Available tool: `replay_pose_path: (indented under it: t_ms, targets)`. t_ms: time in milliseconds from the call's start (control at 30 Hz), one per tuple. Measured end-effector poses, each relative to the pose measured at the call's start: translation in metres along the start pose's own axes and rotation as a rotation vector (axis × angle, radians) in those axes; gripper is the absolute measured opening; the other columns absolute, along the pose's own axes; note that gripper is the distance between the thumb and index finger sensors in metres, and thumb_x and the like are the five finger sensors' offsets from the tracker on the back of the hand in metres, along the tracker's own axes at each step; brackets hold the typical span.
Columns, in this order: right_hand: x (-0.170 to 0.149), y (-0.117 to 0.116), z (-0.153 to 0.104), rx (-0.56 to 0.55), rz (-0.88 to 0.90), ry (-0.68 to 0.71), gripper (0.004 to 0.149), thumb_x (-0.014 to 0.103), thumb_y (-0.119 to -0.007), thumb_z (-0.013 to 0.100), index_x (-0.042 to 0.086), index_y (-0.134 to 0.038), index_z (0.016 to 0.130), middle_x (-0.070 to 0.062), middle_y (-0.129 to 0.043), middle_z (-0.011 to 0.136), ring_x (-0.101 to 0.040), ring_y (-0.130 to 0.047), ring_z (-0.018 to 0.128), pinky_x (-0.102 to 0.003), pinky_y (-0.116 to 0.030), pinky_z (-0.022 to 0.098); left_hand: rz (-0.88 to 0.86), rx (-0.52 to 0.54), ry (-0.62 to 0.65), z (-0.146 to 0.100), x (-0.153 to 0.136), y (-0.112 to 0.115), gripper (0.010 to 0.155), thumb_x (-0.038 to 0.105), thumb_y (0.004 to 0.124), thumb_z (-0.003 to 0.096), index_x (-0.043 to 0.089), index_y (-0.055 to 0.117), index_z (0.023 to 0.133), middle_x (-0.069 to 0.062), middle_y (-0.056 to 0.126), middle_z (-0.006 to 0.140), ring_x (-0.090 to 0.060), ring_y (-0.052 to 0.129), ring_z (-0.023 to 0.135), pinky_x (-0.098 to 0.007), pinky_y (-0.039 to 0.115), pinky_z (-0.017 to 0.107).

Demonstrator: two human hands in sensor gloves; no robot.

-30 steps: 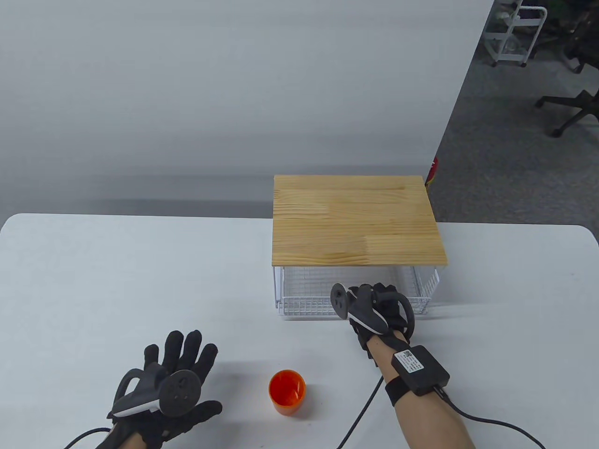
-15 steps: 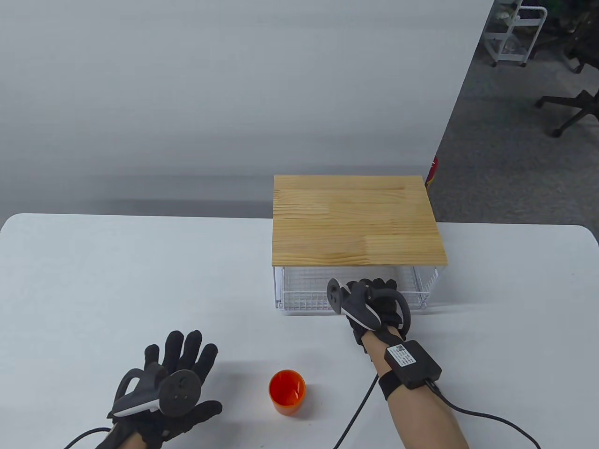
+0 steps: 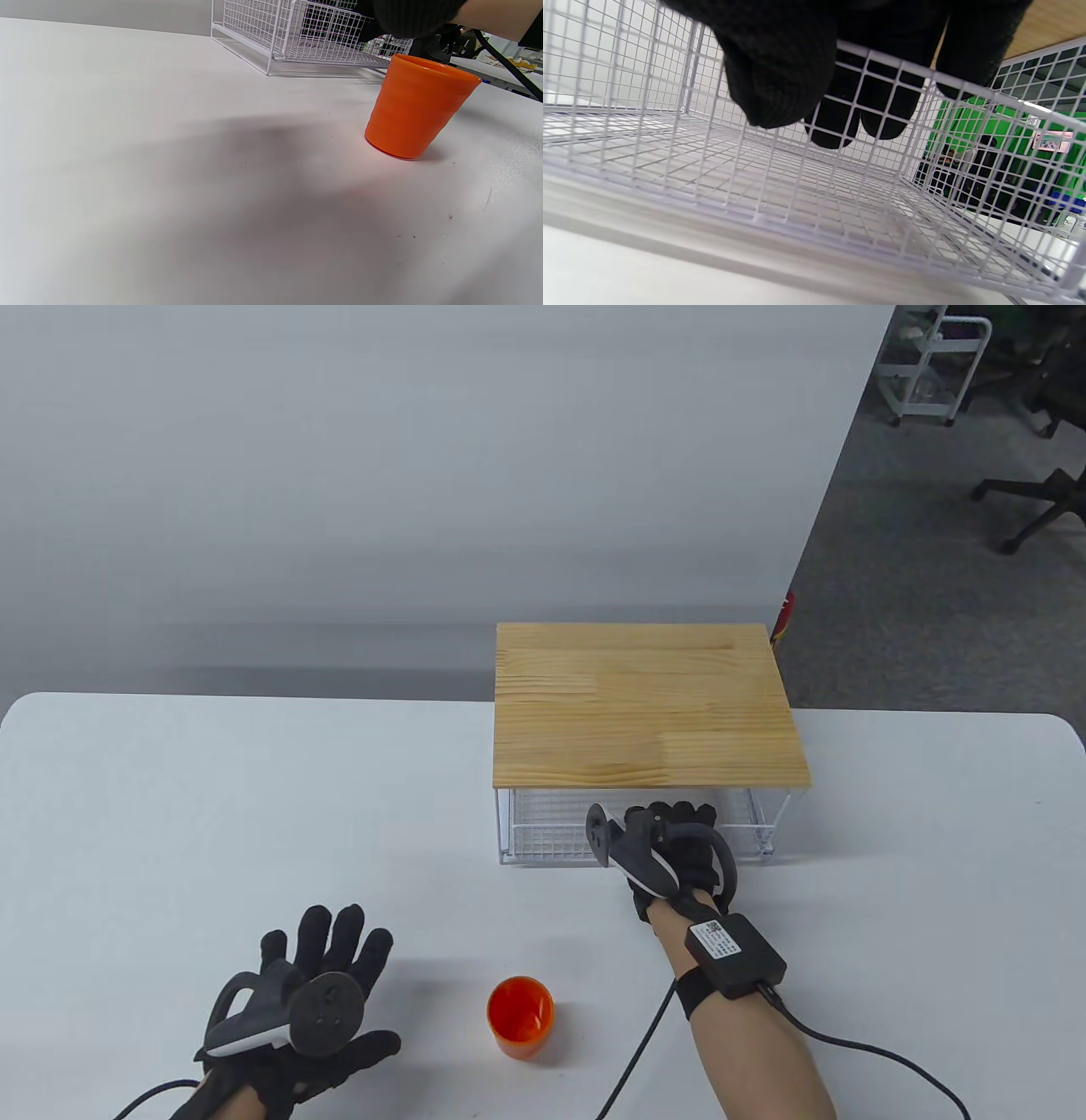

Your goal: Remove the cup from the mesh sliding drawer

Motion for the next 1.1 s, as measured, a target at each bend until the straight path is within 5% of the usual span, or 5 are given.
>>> replay_pose_path:
  t_ms: [1100]
  targets:
    - [0.0039,-0.0003,0.0039,-0.025,-0.059,-0.012,0.033,0.027,-0.084,0.060,0.031,-0.087,0.092,-0.012,-0.099,0.097,-0.051,-0.099,0.085,-0.072,-0.075,0.062,0.001,-0.004,-0.007,0.0009,-0.0014,-0.0003,0.099,0.067,0.056,0.0545,0.010,-0.005,0.109,-0.031,-0.015,0.105,-0.064,-0.011,0.091,-0.085,0.004,0.055]
Point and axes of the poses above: the tracker on the back of each hand, its own x axis roughly to the thumb side, its own z axis roughly from the wrist to the fingertips, y = z × x, the point moved 3 cm from there along z, roughly from the wrist to the fingertips
